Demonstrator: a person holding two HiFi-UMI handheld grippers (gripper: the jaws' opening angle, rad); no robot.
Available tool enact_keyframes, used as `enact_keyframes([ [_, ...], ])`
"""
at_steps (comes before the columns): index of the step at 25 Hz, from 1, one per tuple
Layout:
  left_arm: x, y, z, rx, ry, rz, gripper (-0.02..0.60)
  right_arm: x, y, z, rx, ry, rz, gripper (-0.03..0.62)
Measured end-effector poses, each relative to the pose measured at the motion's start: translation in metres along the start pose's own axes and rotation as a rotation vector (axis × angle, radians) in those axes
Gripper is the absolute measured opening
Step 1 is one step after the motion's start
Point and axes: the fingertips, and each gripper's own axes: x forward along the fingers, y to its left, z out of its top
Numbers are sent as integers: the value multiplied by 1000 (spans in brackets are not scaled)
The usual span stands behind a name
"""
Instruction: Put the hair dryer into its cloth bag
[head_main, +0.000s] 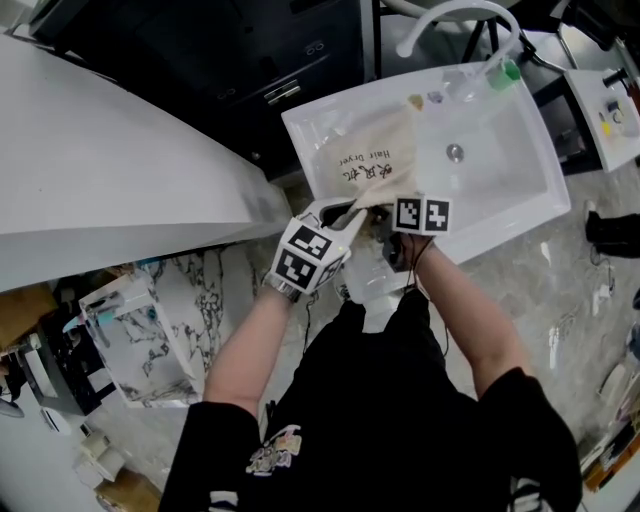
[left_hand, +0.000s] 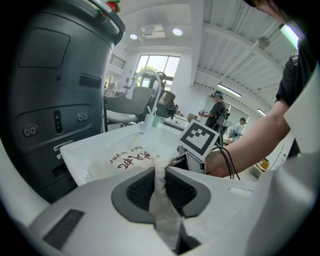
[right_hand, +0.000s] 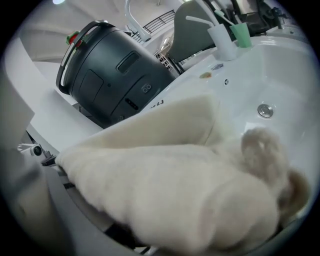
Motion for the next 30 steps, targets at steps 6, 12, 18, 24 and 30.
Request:
enact_keyframes([
  [6,-1,0,-3,-4,4,-7,52,12,-6,8,30,-49,-10,247],
  [12,-1,2,-8,-17,8,-4,52,20,-8,5,28,-34,-20,249],
  [18,1,5,-10,-44,2,-1,52,23,-10,2,25,-6,-28,250],
  [24,-2,6,-11,-51,0,15,55,24,-11,-5,-20,56,-55,272],
  [30,-6,9,-11,-61,-11,42,69,21,-2,-9,-35,64,-12,374],
])
